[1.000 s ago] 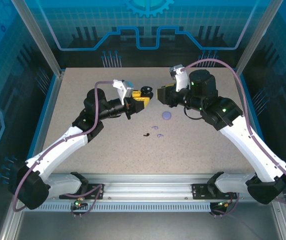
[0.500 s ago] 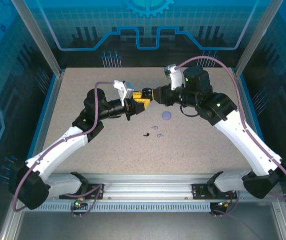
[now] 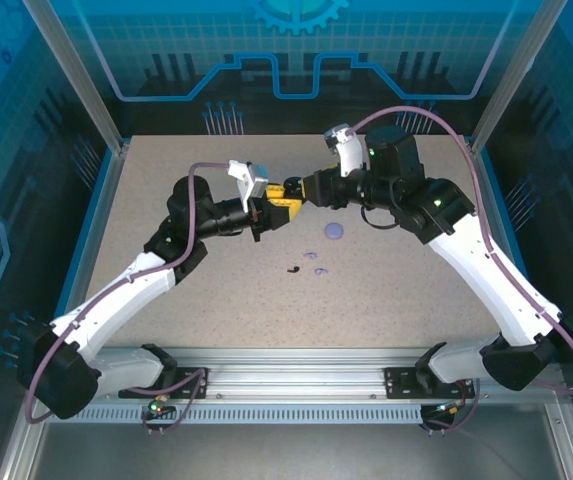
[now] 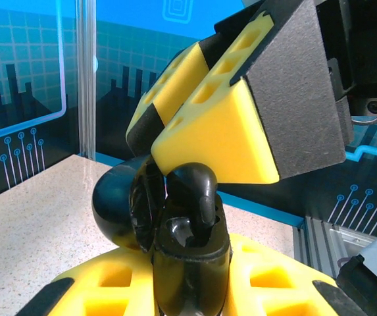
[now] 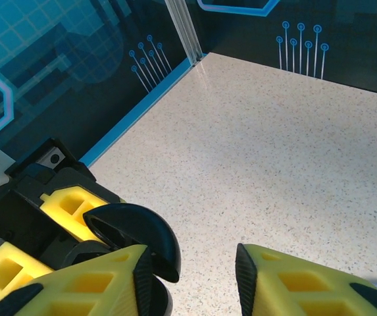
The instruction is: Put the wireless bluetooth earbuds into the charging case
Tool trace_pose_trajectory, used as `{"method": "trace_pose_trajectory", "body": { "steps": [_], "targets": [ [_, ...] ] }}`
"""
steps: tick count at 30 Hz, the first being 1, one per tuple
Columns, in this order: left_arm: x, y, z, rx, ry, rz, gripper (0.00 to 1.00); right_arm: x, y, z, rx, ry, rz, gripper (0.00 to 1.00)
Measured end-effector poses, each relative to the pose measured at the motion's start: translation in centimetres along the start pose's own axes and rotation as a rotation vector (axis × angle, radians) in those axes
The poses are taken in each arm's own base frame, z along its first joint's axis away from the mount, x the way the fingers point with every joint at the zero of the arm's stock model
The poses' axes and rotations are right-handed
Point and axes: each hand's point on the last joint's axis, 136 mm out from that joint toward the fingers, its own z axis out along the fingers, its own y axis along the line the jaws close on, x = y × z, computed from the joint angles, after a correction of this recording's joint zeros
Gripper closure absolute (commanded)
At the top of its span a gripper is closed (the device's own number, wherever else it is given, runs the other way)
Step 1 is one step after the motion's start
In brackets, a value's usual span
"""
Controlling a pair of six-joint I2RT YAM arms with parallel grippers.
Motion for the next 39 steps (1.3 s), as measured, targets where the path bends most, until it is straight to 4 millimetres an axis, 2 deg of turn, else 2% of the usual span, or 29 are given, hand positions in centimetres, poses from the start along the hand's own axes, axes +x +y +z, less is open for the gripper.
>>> {"method": "trace_pose_trajectory", "body": {
  "steps": [14,17,28,39],
  "targets": [
    [0.3,-0.4,0.0,0.024,0.011,-0.008,0.79,0.1,-0.5,-0.1,0.073,0.035,-0.06,0.45],
    [0.4,-0.4,0.1,0.026,0.015,-0.012,0.79,0.1,-0.8,-0.1,0.095,0.035,-0.07,0.39],
    [0.9,-0.6,0.3,0.056,0.028,-0.02,0.79,0.3,-1.7,-0.6,0.184,0.033,-0.096,0.34],
    [0.8,-0.7,0.5,0.065,0.025,-0.016,0.79,-0.1,-2.2,-1.6,0.252,0.005,-0.102,0.37]
  ]
}}
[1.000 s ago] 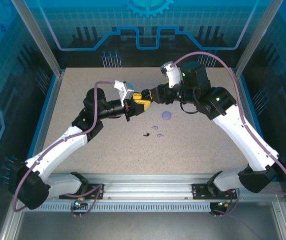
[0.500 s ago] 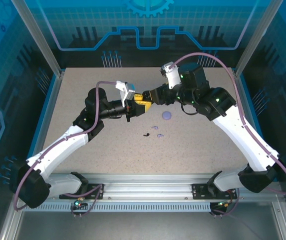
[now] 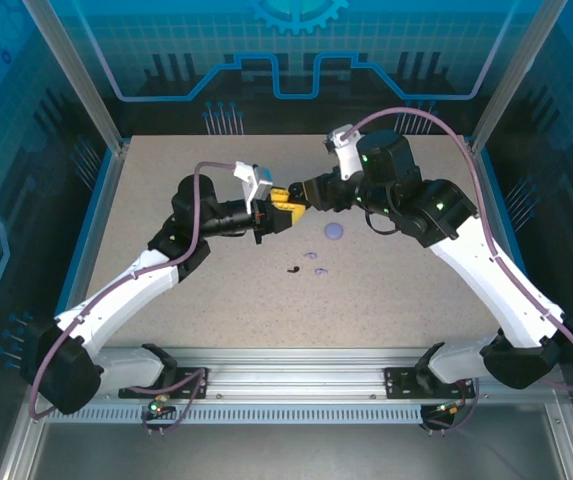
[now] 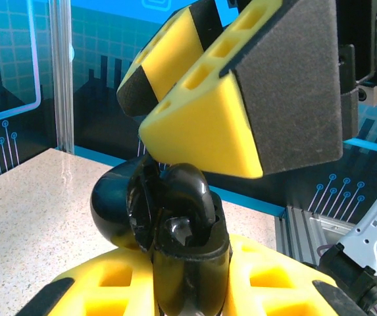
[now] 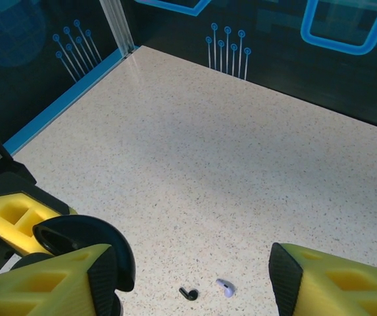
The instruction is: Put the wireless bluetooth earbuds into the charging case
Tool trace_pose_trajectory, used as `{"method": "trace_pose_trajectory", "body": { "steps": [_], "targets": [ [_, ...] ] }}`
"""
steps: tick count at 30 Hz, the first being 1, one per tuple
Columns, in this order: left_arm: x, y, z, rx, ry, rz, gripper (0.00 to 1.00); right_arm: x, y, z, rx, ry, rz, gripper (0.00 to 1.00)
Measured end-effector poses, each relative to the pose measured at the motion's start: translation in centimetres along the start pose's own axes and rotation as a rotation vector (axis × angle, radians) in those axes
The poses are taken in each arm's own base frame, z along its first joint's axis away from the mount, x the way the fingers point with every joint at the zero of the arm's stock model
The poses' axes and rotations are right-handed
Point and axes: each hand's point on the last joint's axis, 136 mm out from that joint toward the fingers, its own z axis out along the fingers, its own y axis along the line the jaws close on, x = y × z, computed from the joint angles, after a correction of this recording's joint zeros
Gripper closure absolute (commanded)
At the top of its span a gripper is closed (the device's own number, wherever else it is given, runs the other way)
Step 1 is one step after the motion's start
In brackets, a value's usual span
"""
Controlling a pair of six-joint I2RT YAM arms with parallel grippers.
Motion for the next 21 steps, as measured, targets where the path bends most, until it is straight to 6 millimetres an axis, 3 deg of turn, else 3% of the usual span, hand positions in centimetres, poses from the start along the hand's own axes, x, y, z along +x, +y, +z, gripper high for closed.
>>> {"method": "trace_pose_trajectory", "body": {
  "steps": [8,21],
  "targets": [
    [0.1,-0.3,0.2,0.002,0.003,0.001,0.8,-0.6,-0.2,-1.9,-0.024,-0.044,0.022,0.39],
    [-0.8,0.3,0.2,-0.04,0.016,0.02,0.79,-0.8,4.2,-3.1,-0.294,0.0,0.029,0.45]
  ]
}}
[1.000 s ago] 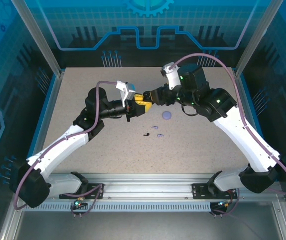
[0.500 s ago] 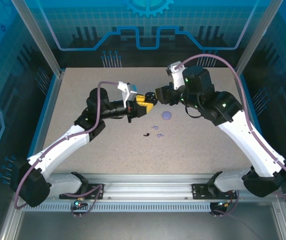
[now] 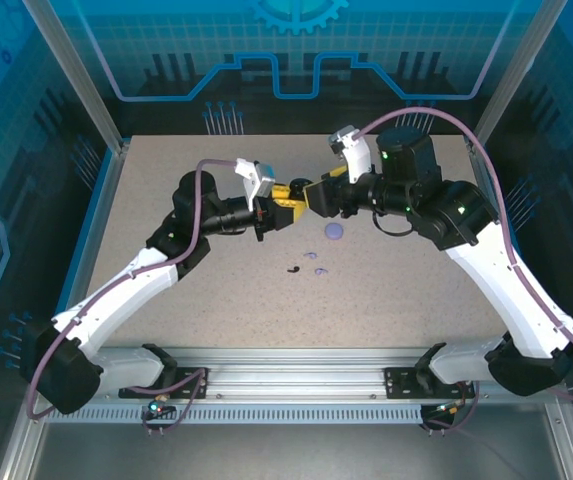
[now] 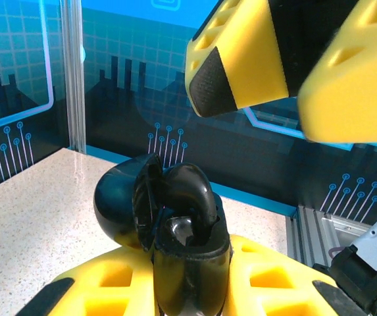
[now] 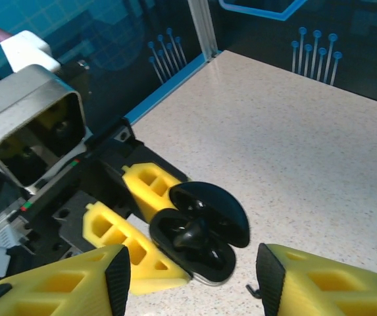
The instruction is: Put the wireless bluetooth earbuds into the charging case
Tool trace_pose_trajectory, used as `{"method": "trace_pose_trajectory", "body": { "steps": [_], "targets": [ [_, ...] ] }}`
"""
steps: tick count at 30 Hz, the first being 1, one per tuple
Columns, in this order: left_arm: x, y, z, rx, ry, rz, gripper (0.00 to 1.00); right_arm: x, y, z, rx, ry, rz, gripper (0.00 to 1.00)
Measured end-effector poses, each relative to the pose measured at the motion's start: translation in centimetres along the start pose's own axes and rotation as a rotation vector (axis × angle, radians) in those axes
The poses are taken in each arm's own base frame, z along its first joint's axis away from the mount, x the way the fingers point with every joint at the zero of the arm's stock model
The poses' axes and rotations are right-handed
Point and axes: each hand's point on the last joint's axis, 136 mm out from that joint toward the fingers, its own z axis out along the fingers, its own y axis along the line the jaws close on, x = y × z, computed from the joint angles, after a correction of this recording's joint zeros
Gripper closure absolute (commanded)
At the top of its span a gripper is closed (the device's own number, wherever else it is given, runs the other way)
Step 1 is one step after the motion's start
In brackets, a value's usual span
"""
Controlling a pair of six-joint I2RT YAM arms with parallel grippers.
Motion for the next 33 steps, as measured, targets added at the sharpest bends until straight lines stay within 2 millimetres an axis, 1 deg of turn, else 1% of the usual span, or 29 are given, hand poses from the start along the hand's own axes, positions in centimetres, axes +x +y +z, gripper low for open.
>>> {"method": "trace_pose_trajectory", "body": {
  "steps": [3,11,15,18,28,33],
  "targets": [
    [-0.2,0.0,0.0,0.0,0.001,0.006,0.79,-0.1,0.3,0.5,-0.021,0.013,0.014,0.45],
    [0.0,0.0,0.0,-0.002,0.011,0.008,0.79,0.9,-0.3,2.2,-0.011,0.073,0.052,0.47],
    [0.1,0.1,0.0,-0.002,0.015,0.005,0.79,0.9,0.0,2.2,-0.025,0.081,0.059,0.48],
    [0.2,0.1,0.0,-0.002,0.015,0.005,0.79,0.7,0.2,2.2,-0.039,0.081,0.062,0.51],
    [0.2,0.1,0.1,-0.003,0.018,0.003,0.79,1.1,0.2,2.8,-0.045,0.108,0.073,0.53],
    [0.3,0.1,0.1,-0.001,0.019,0.002,0.79,1.2,0.3,2.9,-0.05,0.12,0.073,0.61]
  ]
}}
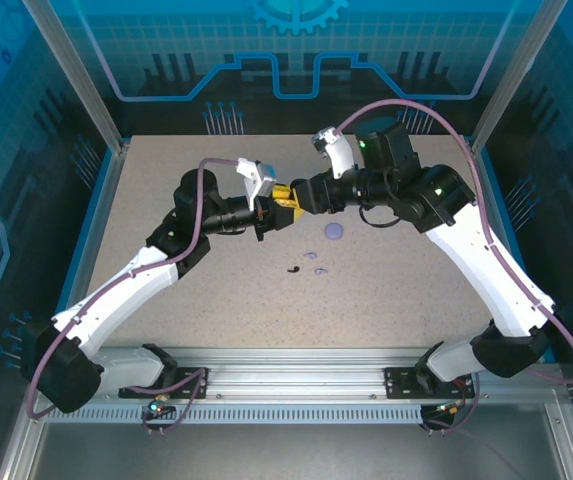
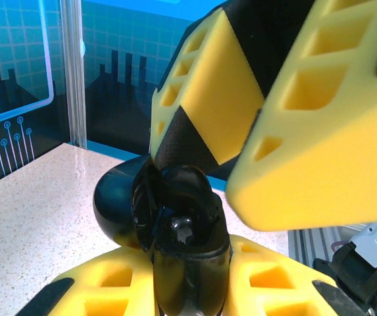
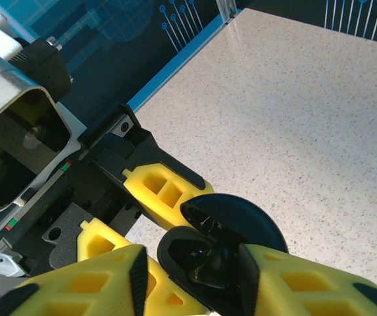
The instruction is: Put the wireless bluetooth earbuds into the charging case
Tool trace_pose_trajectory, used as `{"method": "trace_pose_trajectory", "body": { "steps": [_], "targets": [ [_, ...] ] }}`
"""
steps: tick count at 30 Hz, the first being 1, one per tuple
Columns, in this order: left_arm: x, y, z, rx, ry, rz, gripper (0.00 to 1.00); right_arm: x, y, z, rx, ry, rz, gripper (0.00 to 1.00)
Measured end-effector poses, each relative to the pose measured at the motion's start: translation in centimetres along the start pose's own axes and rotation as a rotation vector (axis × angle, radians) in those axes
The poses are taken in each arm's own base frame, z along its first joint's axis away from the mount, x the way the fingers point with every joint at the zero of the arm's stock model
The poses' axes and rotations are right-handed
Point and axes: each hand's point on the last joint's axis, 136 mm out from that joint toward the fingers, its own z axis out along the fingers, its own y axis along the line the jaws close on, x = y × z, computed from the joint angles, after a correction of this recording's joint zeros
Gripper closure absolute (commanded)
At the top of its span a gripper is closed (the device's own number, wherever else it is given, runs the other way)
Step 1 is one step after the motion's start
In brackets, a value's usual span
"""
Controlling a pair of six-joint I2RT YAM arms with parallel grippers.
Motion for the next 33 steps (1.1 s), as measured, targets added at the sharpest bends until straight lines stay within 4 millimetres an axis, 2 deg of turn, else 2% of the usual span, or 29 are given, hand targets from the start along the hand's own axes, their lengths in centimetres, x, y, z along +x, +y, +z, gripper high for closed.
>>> {"method": "trace_pose_trajectory", "body": {
  "steps": [8,21,28,33],
  "targets": [
    [0.1,-0.5,0.0,0.028,0.003,-0.001,0.8,0.3,0.0,0.2,-0.007,0.019,-0.009,0.68],
    [0.4,-2.2,0.0,0.149,0.024,-0.035,0.8,1.3,0.9,-0.2,-0.082,0.059,-0.078,0.73],
    [0.2,-2.9,-0.1,0.207,0.03,-0.038,0.81,1.5,1.6,-0.8,-0.115,0.062,-0.115,0.7],
    [0.2,-3.1,0.0,0.228,0.034,-0.05,0.81,1.7,1.9,-1.0,-0.131,0.067,-0.13,0.63]
  ]
}}
